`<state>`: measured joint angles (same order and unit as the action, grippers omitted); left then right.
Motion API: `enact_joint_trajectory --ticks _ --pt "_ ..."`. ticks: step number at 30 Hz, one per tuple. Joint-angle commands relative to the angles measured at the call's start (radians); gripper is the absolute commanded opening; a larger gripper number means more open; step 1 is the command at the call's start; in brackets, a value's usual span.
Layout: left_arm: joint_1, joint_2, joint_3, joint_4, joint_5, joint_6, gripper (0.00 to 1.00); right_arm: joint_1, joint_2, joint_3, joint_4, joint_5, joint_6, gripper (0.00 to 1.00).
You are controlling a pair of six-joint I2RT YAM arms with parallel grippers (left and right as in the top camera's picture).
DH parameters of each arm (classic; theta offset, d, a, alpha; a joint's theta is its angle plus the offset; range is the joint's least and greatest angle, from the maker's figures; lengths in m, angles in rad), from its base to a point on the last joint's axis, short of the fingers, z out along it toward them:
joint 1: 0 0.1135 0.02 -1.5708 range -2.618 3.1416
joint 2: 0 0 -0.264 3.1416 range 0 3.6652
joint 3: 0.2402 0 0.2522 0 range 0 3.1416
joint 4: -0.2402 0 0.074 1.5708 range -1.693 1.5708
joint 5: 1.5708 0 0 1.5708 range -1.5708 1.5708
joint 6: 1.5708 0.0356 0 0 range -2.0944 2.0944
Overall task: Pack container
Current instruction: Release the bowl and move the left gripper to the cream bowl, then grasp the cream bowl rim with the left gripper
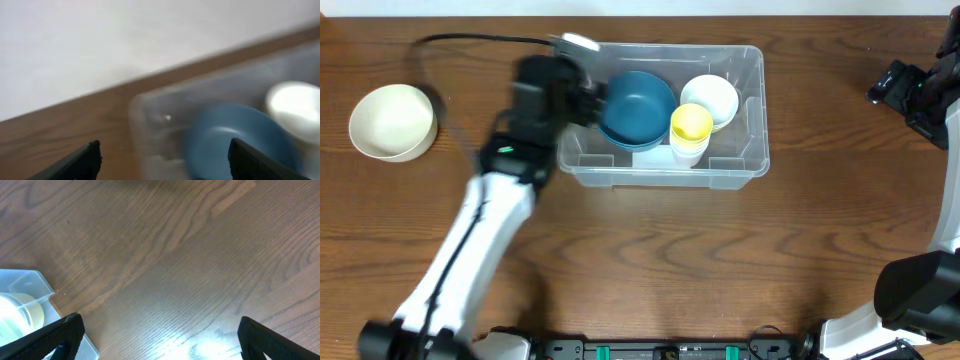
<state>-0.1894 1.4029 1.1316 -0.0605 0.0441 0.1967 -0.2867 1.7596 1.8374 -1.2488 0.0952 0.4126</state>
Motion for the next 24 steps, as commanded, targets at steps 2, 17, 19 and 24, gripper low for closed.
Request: enact_joint_trajectory --ticks 2,17,19,24 --pt "0.169 -0.031 0.006 -0.010 -0.012 -0.033 0.81 -0.002 -0.007 0.011 0.000 0.013 0.009 0.99" --pt "0.582 0.267 0.006 0.134 -0.011 -0.059 0.81 -0.002 -0.007 0.011 0.000 0.013 0.009 0.99" --pt "0.594 0.322 0.006 0.177 -0.011 -0.057 0.82 -0.002 -0.007 0.011 0.000 0.013 0.009 0.99" --pt "0.599 0.439 0.006 0.254 -0.012 -0.021 0.81 -0.002 -0.007 0.011 0.000 0.013 0.009 0.99"
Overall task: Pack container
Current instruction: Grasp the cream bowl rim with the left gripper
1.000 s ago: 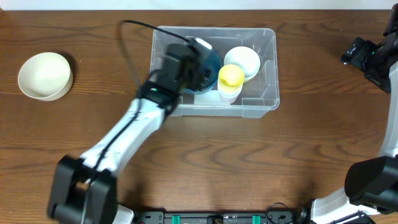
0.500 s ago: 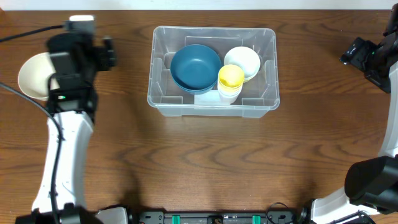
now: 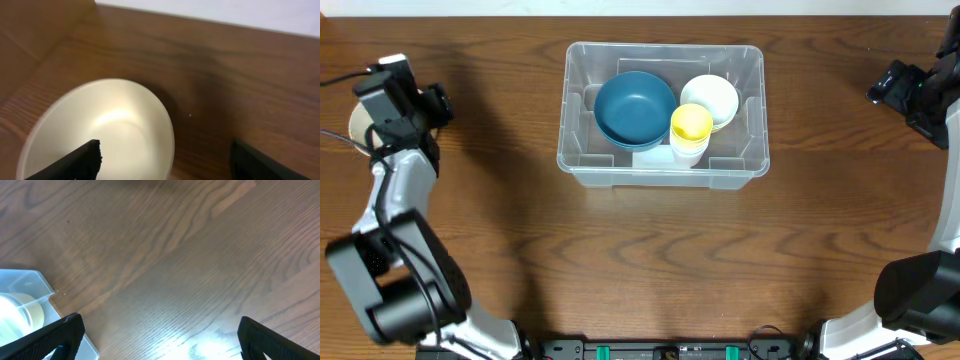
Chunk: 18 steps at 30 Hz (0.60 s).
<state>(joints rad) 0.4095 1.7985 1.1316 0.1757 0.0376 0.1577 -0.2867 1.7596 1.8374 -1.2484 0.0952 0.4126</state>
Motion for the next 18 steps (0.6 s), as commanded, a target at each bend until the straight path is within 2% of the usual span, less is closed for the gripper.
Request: enact_joint_trajectory --ticks 1,10,12,13,15,18 --pt "0.000 0.068 0.006 0.029 -0.005 0.018 0.81 -0.002 -0.007 0.011 -0.001 0.013 0.009 0.99" --pt "0.000 0.156 0.006 0.035 -0.006 0.019 0.80 -0.002 -0.007 0.011 -0.001 0.013 0.009 0.99" --pt "0.000 0.160 0.006 0.035 -0.006 0.025 0.72 -0.002 -0.007 0.011 -0.001 0.013 0.009 0.99" --pt "0.000 0.162 0.006 0.035 -0.006 0.025 0.63 -0.002 -0.007 0.011 -0.001 0.013 0.009 0.99" --pt "0.000 0.166 0.006 0.035 -0.007 0.027 0.54 -0.002 -0.007 0.011 -0.001 0.013 0.009 0.99" --pt "0.000 0.185 0.006 0.032 -0.048 0.029 0.52 -0.002 -0.007 0.011 -0.001 0.013 0.009 0.99"
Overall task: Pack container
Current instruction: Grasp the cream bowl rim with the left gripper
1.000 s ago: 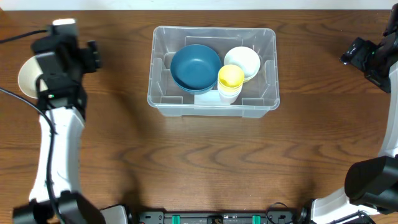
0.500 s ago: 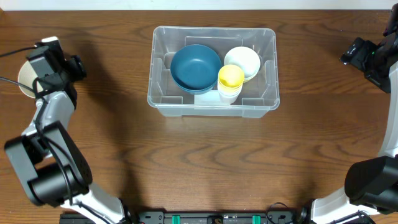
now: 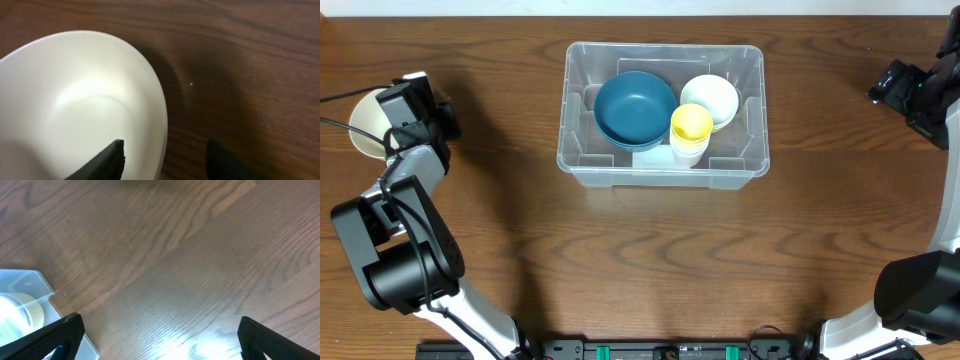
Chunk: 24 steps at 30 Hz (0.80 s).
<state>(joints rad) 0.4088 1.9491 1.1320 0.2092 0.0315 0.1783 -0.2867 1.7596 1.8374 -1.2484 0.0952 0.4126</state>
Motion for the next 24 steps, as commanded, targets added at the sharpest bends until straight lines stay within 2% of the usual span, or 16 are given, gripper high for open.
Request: enact_joint_trajectory --ticks 1,9,16,18,24 --pt "0.001 0.042 0.005 -0.002 -0.052 0.008 0.52 -0.002 -0.007 0.011 -0.001 0.013 0.009 0.99" --pt "0.002 0.099 0.005 -0.005 -0.078 0.008 0.51 -0.002 -0.007 0.011 -0.001 0.013 0.009 0.99" --pt "-0.004 0.095 0.005 -0.021 -0.077 0.003 0.11 -0.002 -0.007 0.011 -0.001 0.013 0.009 0.99" --pt "-0.011 0.092 0.005 -0.036 -0.077 -0.004 0.06 -0.002 -0.007 0.011 -0.001 0.013 0.009 0.99" --pt "-0.058 0.055 0.005 -0.080 -0.077 -0.012 0.06 -0.002 -0.007 0.011 -0.001 0.013 0.009 0.99"
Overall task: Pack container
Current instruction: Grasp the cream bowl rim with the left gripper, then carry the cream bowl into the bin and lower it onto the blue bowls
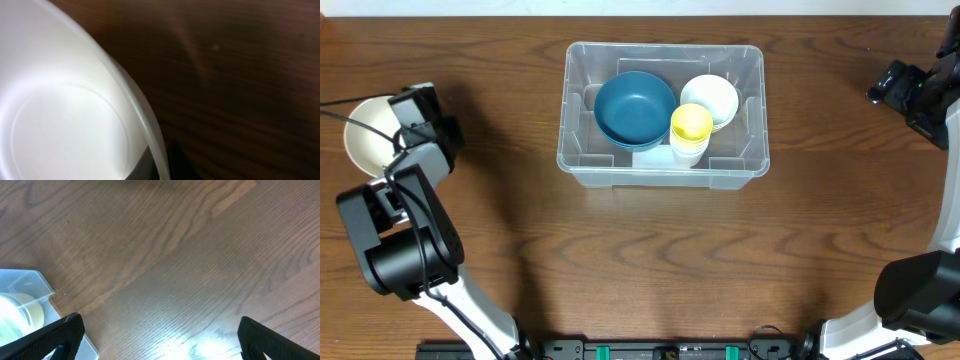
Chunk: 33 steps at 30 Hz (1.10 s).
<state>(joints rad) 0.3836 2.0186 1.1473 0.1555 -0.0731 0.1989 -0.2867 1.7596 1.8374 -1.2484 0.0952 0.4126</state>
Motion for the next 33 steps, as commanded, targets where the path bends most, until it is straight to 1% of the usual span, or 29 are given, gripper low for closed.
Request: enact_joint_trajectory --ticks 1,6,12,19,22,24,26,29,33 --pt "-0.042 -0.026 -0.011 -0.032 0.027 -0.032 0.06 -0.002 -0.007 0.011 -0.001 0.013 0.009 0.99" --pt "-0.108 -0.126 -0.011 -0.051 0.027 -0.034 0.06 -0.002 -0.007 0.011 -0.001 0.013 0.009 0.99" --pt "-0.182 -0.317 -0.011 -0.096 0.027 -0.133 0.06 -0.002 -0.007 0.011 -0.001 0.013 0.009 0.99" --pt "-0.279 -0.542 -0.011 -0.194 0.029 -0.134 0.06 -0.002 -0.007 0.011 -0.001 0.013 0.009 0.99" --pt "-0.352 -0.609 -0.011 -0.223 0.066 -0.134 0.06 -0.002 -0.007 0.011 -0.001 0.013 0.009 0.99" --pt "-0.417 -0.629 -0.011 -0.224 0.106 -0.133 0.06 -0.002 -0.007 0.011 -0.001 0.013 0.009 0.99" --pt "-0.485 -0.631 -0.011 -0.222 0.110 -0.127 0.06 -0.002 -0.007 0.011 -0.001 0.013 0.009 0.99" --pt "-0.580 -0.608 -0.011 -0.220 0.110 -0.093 0.06 -0.002 -0.007 0.011 -0.001 0.013 0.009 0.99" --pt "-0.671 -0.564 -0.011 -0.211 0.109 -0.042 0.06 -0.002 -0.007 0.011 -0.001 0.013 0.009 0.99"
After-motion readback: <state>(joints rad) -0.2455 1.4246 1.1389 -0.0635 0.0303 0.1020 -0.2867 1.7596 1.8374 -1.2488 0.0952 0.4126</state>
